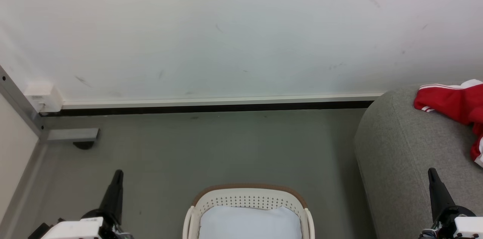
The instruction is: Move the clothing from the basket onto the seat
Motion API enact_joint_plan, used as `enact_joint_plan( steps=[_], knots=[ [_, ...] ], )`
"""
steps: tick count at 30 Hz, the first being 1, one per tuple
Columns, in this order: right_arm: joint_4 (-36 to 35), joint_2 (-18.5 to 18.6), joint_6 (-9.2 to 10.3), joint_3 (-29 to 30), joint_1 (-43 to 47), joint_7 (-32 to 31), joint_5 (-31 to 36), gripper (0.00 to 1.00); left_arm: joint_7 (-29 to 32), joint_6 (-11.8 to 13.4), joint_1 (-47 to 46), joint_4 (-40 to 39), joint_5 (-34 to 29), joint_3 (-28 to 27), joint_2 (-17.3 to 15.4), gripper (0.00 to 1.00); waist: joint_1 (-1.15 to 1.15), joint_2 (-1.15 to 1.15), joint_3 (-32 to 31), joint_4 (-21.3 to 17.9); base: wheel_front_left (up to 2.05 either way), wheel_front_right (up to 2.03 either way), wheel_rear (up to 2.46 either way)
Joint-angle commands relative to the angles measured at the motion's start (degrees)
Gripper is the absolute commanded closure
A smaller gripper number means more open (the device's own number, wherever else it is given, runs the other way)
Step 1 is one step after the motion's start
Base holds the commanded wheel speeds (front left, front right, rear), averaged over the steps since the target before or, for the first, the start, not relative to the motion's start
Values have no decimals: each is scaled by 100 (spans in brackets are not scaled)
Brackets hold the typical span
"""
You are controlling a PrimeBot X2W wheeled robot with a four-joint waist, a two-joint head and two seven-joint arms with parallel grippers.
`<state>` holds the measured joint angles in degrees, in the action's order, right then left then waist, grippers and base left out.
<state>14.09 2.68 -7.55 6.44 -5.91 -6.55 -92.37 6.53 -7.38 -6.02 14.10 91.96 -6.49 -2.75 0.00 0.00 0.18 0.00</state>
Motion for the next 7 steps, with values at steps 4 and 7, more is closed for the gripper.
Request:
enact_joint_plan(
  steps=[4,7],
  knots=[
    [-26,39,12,20,-67,-16,-11,100,21,-21,-51,-15,84,-14,-23,100,0,0,0,0,0,0,0],
    [-26,39,12,20,-67,-16,-11,100,21,-21,-51,-15,84,-14,-23,100,0,0,0,0,0,0,0]
  ],
)
